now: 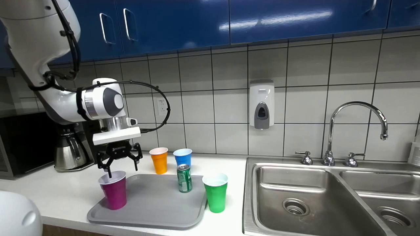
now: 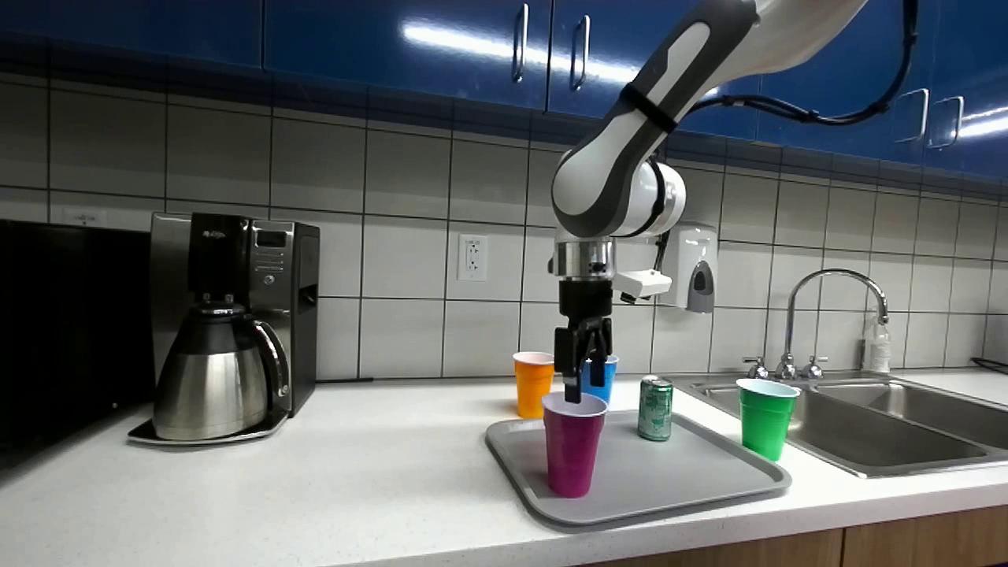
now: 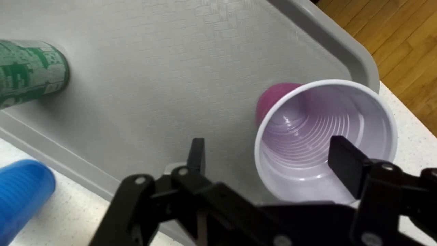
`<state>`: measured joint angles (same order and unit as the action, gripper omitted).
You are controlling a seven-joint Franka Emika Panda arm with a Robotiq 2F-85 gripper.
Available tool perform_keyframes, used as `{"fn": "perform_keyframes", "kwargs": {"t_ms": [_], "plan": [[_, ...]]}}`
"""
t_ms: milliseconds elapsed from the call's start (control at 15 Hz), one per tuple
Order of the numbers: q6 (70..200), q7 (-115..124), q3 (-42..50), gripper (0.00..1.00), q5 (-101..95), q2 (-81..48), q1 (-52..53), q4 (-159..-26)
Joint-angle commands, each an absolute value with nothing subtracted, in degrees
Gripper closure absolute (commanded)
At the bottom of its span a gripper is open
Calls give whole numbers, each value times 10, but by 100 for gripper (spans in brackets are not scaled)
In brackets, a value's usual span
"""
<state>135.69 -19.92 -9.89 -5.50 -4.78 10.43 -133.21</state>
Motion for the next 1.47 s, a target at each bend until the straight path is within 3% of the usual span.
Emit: {"fn": "perform_keyframes", "kwargs": {"t_ms": [0,533,1400], "plan": [[1330,-205,-100,0,-64,-11,99,-1329],[1311,-157,-92,0,-69,-25,99,-1278],[1300,-89,-83,0,-125,-174,110,-1105]]}}
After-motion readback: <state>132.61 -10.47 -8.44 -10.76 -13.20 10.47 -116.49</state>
